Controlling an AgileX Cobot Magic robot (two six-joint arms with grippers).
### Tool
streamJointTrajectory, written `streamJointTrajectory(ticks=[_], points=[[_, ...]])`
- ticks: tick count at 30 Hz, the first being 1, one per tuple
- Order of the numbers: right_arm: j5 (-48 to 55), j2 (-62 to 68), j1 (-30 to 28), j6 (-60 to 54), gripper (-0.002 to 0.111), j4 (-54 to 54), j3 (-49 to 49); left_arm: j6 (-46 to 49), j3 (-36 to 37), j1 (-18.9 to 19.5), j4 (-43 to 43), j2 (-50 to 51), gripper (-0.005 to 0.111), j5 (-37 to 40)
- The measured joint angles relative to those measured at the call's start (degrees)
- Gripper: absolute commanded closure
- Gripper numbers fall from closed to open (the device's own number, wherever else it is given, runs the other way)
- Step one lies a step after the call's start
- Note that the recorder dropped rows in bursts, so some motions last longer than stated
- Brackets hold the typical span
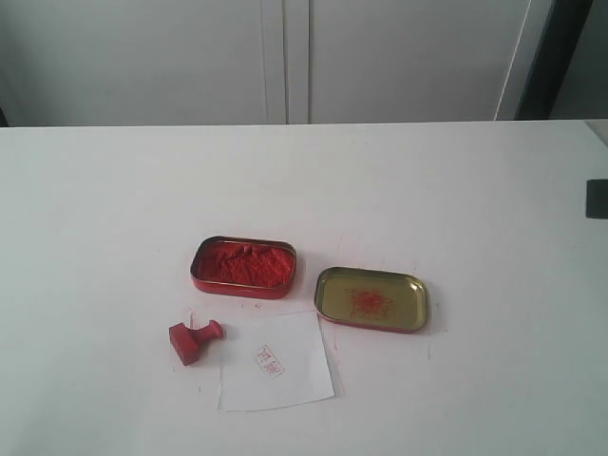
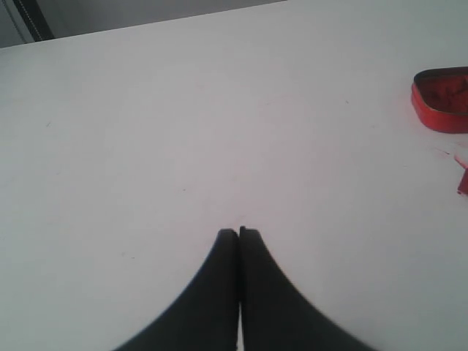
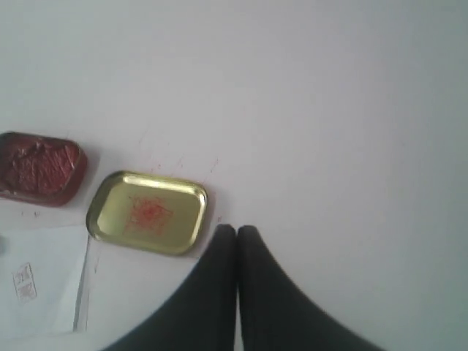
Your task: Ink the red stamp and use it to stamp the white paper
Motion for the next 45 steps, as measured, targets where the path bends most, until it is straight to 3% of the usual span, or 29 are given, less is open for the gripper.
streamJointTrajectory(ticks=[20, 29, 45], points=[[-11.22, -20.59, 0.0, -3.21, 0.108, -1.35, 11.44, 0.0, 0.0, 0.0, 0.0, 0.0, 0.107, 0.0], [-21.03, -21.63, 0.0, -3.21, 0.108, -1.58, 15.93, 0.0, 0.0, 0.0, 0.0, 0.0, 0.107, 0.0], [-21.71, -21.77, 0.0, -3.34, 0.108, -1.71, 16.15, 0.0, 0.0, 0.0, 0.0, 0.0, 0.107, 0.0]])
